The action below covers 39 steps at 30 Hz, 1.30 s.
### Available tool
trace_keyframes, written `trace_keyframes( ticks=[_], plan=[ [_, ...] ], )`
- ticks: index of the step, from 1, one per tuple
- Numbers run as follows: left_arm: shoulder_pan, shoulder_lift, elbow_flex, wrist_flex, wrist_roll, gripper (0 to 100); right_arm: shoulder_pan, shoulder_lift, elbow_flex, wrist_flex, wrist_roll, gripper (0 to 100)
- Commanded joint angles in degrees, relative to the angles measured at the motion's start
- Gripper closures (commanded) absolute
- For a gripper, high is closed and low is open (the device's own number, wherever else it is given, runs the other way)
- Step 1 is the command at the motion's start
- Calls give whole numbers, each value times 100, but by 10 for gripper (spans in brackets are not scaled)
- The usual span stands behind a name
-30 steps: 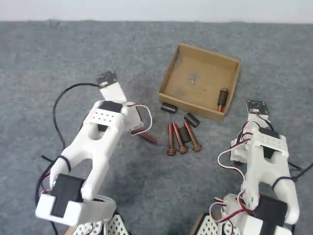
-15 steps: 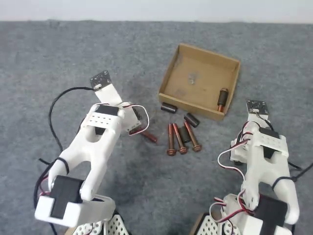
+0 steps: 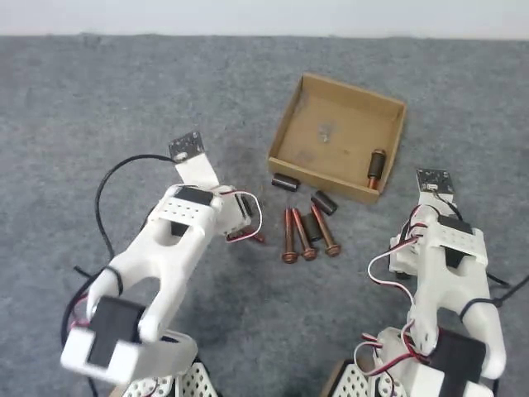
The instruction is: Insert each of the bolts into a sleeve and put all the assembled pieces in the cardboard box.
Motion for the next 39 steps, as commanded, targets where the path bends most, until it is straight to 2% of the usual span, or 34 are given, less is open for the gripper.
trace_keyframes(
  ticks=[1, 9, 11, 13, 14, 17, 21, 24, 28, 35, 39],
  plan=[
    [-141, 571, -567, -105, 70, 826, 48, -268, -18, -75, 97, 992],
    [-431, 1081, -1051, -105, 79, 832, 57, -268, -18, -66, 97, 992],
    [-422, 1073, -1051, -105, 70, 878, 57, -268, -18, -66, 97, 992],
    [-404, 1073, -1051, -105, 53, 979, 57, -268, -18, -57, 97, 992],
    [-396, 1073, -1051, -105, -44, 999, 57, -268, -18, -57, 97, 992],
    [-387, 1064, -1042, -97, -343, 989, 57, -268, -18, -57, 97, 992],
    [-334, 721, -1033, 325, -484, 990, 66, -268, -18, -57, 97, 992],
    [-316, 185, -875, 589, -1152, 990, 66, -268, -18, -57, 97, 992],
    [-316, -158, -444, 220, -1881, 988, 66, -268, -18, -57, 97, 992],
    [-316, -158, -347, 9, -1908, 974, 66, -268, -18, -48, 97, 992],
    [-325, -158, -312, 18, -1908, 866, 66, -268, -18, -48, 97, 992]
  ],
)
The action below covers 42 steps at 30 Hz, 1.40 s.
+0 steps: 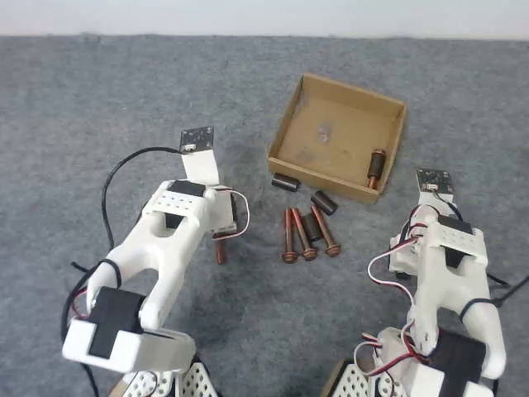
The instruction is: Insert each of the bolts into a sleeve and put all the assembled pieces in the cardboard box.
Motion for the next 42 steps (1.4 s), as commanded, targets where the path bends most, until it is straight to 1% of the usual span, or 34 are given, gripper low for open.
trace_keyframes(
  ticks=[1, 3, 9, 14, 18, 23, 25, 27, 34, 38, 42],
  plan=[
    [-9, -422, -22, -141, -70, 842, 66, -268, -18, -48, 97, 992],
    [9, -422, -22, -141, -70, 822, 66, -268, -18, -48, 97, 992],
    [18, -404, -22, -141, -70, 885, 66, -268, -18, -48, 97, 992],
    [18, -97, -171, -132, -9, 899, 66, -268, -18, -48, 97, 992],
    [-26, 519, -734, 273, 369, 899, 66, -268, -18, -48, 97, 992],
    [-35, 932, -1130, 501, 413, 900, 66, -268, -18, -48, 97, 992],
    [-35, 932, -1138, 484, 413, 923, 66, -268, -18, -48, 97, 992],
    [0, 932, -1156, 466, 413, 994, 66, -268, -18, -48, 97, 992],
    [-9, 923, -1147, 519, 413, 988, 66, -268, -18, -48, 97, 992],
    [-35, 782, -1191, 703, 387, 988, 66, -268, -18, -48, 97, 992],
    [-167, 308, -936, 484, 378, 988, 66, -268, -18, -48, 97, 992]
  ],
)
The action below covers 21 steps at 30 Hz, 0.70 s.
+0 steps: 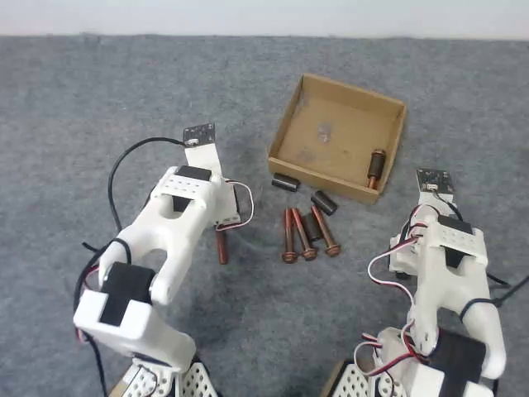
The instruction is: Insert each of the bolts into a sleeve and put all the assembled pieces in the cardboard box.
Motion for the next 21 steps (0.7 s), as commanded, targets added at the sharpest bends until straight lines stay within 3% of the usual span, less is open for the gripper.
trace_keyframes(
  ticks=[1, 10, 21],
  plan=[
    [-246, -730, 127, -255, 44, 988, 66, -268, -18, -48, 97, 992],
    [-932, -1618, 1103, -1459, 44, 988, -40, -286, -70, -101, 88, 992],
    [-949, -1697, 1244, -1512, 44, 988, -796, -338, -844, -382, 88, 992]
  ],
)
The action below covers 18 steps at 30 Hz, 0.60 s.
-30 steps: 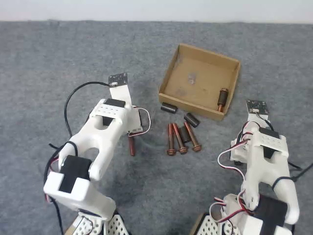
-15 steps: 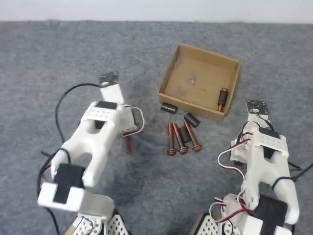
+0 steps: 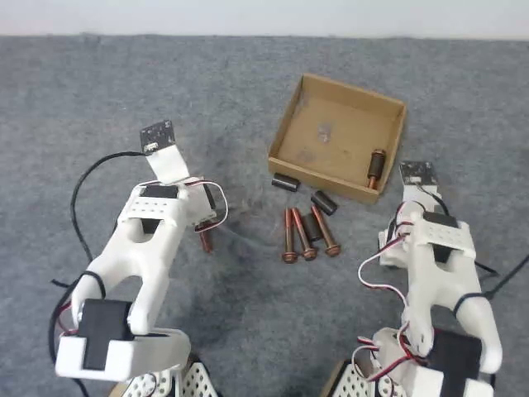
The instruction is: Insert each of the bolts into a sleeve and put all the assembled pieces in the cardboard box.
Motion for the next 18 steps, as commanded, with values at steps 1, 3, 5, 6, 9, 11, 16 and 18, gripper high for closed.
trace_keyframes(
  ticks=[1, 3, 5, 6, 9, 11, 16, 18],
  plan=[
    [-105, -422, -66, -176, 9, 988, -189, -330, -765, -110, 88, 992],
    [-105, -422, -66, -176, 9, 988, -224, -330, -993, -119, 88, 992],
    [-105, -422, -66, -176, 0, 988, -312, -330, -1152, -127, 70, 992],
    [-105, -422, -66, -176, 0, 988, -365, -330, -1196, -136, 70, 992],
    [-105, -422, -66, -176, 0, 988, -488, -303, -1204, -479, 70, 992],
    [-105, -422, -66, -176, 0, 988, -488, -259, -1204, -752, 62, 992],
    [-105, -413, -66, -176, 0, 988, -488, -259, -1196, -1393, 53, 992],
    [-105, -404, -66, -176, -9, 988, -532, -259, -1196, -1657, 53, 992]
  ],
)
